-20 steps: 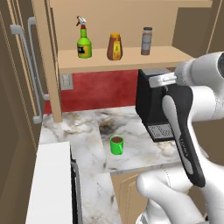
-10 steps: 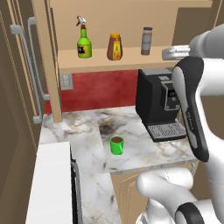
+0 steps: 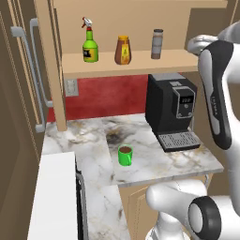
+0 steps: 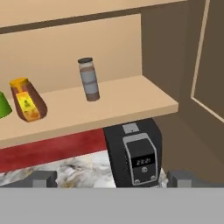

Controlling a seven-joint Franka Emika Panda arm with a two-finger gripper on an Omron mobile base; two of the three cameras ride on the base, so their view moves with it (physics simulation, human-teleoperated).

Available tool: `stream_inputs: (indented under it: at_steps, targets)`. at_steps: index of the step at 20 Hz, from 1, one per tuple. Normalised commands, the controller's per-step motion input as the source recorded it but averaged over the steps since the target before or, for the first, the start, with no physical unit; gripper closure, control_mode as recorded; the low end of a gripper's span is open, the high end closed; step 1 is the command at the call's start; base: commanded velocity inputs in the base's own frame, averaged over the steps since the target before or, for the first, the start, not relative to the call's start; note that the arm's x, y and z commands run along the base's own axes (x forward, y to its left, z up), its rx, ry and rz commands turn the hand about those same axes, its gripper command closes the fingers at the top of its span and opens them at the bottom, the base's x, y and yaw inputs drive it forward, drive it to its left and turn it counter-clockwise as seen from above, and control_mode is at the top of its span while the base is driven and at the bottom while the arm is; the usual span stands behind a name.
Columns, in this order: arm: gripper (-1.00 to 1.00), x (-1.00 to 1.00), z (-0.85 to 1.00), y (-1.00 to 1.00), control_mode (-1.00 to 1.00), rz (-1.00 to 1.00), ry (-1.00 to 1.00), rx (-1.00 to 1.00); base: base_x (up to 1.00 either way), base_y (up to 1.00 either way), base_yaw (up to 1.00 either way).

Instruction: Pick the cinnamon and honey bottle from the cabinet and place them next to the mug.

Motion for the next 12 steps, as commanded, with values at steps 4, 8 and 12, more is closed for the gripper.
stream_inputs:
  at_steps: [4, 8, 12]
  targets:
    - [-1.0, 0.31, -0.17, 0.0, -1.0, 0.08, 0.0, 0.0, 0.0, 0.0, 0.0]
    - [-1.0, 0.52, -0.17, 0.04, -1.0, 0.12, 0.02, 0.0, 0.0, 0.0, 0.0]
    - [-1.0, 0.69, -0.25, 0.04, -1.0, 0.08, 0.0, -0.02, 0.0, 0.0, 0.0]
